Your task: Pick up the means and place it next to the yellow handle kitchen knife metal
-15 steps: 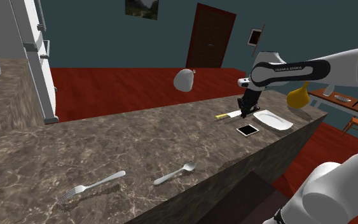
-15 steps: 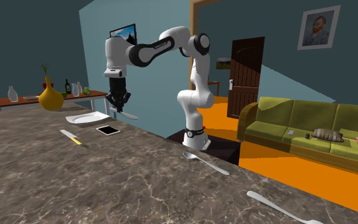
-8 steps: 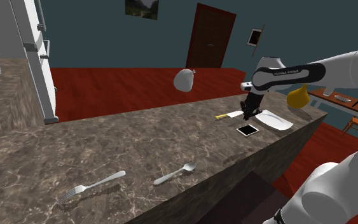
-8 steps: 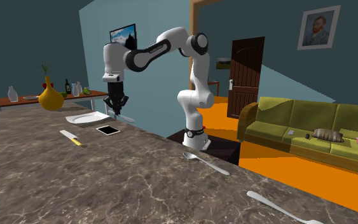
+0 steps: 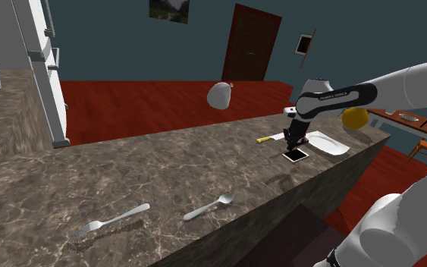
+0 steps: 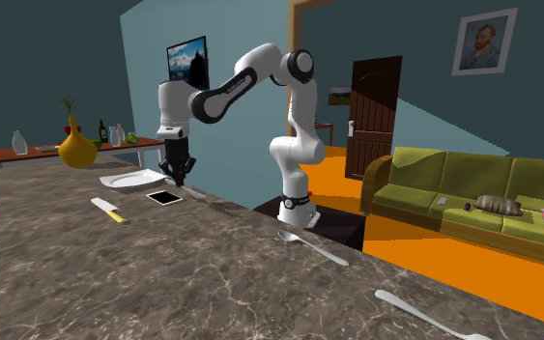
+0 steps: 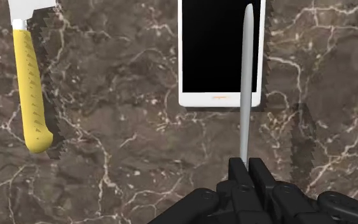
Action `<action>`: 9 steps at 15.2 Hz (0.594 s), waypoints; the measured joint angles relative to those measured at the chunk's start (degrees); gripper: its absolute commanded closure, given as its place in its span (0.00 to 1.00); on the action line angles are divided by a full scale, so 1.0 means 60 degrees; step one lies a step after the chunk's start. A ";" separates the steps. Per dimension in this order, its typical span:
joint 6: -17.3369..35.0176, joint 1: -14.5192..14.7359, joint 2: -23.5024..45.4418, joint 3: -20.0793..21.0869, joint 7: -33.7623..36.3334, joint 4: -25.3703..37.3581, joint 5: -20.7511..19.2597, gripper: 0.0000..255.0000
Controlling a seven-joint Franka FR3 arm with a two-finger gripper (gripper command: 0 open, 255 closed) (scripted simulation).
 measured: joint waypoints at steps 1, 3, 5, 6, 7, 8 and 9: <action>0.0157 0.0001 0.0078 -0.0023 -0.0014 -0.0082 0.0016 1.00; 0.0430 0.0010 0.0219 -0.0054 -0.0031 -0.0222 0.0053 1.00; 0.0701 0.0015 0.0357 -0.0090 -0.0057 -0.0362 0.0090 1.00; 0.0836 0.0013 0.0419 -0.0109 -0.0072 -0.0439 0.0103 1.00; 0.0954 0.0017 0.0498 -0.0128 -0.0094 -0.0479 0.0130 1.00; 0.1019 0.0020 0.0532 -0.0132 -0.0095 -0.0513 0.0140 1.00; 0.1045 0.0021 0.0544 -0.0134 -0.0096 -0.0528 0.0144 1.00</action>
